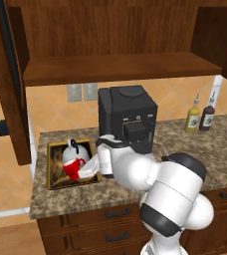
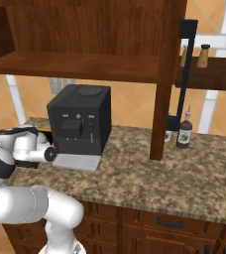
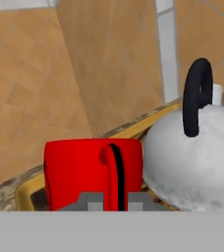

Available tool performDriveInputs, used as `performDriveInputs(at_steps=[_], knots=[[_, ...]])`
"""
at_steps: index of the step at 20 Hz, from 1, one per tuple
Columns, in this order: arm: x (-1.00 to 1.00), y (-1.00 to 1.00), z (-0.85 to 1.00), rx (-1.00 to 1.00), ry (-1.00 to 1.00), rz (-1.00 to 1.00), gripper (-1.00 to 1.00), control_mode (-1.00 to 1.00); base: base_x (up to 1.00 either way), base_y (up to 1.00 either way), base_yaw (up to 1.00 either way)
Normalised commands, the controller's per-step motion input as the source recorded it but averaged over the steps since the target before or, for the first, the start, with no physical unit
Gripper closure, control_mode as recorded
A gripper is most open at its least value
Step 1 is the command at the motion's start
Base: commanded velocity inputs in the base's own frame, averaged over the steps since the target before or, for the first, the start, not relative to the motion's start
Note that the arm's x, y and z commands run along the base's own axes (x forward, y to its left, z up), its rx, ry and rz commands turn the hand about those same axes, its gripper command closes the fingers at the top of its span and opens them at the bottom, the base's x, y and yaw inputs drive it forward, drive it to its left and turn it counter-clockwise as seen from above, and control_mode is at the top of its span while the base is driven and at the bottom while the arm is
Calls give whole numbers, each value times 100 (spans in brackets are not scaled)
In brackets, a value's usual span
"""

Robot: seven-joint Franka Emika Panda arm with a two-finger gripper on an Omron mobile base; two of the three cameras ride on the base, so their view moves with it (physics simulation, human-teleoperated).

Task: Pick the kettle from the counter and place it on the tray. Then pick the mug from the cabinet and place it on the tray. Then close the cabinet doors.

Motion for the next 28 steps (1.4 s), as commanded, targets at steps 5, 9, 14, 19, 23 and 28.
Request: performDriveInputs(at_steps=[5, 9, 14, 19, 23, 28], knots=[[-34, -3, -14, 0, 0, 0, 100, -100, 0, 0, 0], [-26, -15, -16, 0, 0, 0, 100, -100, 0, 0, 0], [2, -2, -23, 0, 0, 0, -100, -100, 0, 0, 0], [2, -10, -29, 0, 6, 0, -100, -100, 0, 0, 0], [-5, -33, -48, -5, 10, 0, -100, -100, 0, 0, 0], [-11, -21, -38, 0, 1, 0, -100, -100, 0, 0, 0]])
